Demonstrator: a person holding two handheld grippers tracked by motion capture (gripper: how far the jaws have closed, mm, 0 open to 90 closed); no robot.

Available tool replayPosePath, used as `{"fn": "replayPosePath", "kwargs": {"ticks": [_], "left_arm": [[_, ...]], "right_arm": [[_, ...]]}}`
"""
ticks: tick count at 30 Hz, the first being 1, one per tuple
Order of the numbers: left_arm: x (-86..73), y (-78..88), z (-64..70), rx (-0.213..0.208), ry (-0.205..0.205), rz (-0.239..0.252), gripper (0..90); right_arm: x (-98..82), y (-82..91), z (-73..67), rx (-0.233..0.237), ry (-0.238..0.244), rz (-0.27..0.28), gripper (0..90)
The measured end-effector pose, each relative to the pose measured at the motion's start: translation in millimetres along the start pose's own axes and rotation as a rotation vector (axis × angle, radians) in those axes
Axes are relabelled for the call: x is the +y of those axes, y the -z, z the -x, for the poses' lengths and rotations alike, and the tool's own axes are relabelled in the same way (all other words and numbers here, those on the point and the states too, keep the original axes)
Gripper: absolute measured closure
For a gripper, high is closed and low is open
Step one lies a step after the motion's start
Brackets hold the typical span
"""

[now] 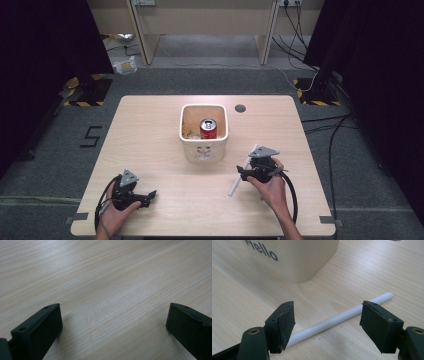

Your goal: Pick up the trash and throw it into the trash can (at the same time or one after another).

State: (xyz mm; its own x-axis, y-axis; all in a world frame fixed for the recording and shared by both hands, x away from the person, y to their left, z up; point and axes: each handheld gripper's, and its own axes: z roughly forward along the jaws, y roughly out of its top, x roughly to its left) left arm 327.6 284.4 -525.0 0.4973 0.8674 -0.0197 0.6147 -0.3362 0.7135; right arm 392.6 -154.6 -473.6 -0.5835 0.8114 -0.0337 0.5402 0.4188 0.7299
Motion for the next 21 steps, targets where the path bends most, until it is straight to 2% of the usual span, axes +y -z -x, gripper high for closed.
{"fn": "replayPosePath", "kwargs": {"ticks": [6, 10, 14, 21], "left_arm": [[-0.2, 0.1, 0.0, -0.001, 0.002, 0.001, 0.0], [-0.2, 0.1, 0.0, -0.001, 0.002, 0.001, 0.0], [-0.2, 0.1, 0.0, -0.001, 0.001, 0.001, 0.0], [-0.3, 0.1, 0.1, -0.001, 0.002, 0.001, 0.0]], "right_arm": [[-5.9, -9.0, -3.1, -0.009, -0.013, -0.015, 28.1], [-9.4, -15.4, -1.6, -0.012, -0.042, -0.022, 28.1], [-13.7, -21.3, 2.1, -0.011, -0.063, -0.029, 28.3], [-22.4, -29.3, 12.4, -0.032, -0.068, -0.058, 31.9]]}}
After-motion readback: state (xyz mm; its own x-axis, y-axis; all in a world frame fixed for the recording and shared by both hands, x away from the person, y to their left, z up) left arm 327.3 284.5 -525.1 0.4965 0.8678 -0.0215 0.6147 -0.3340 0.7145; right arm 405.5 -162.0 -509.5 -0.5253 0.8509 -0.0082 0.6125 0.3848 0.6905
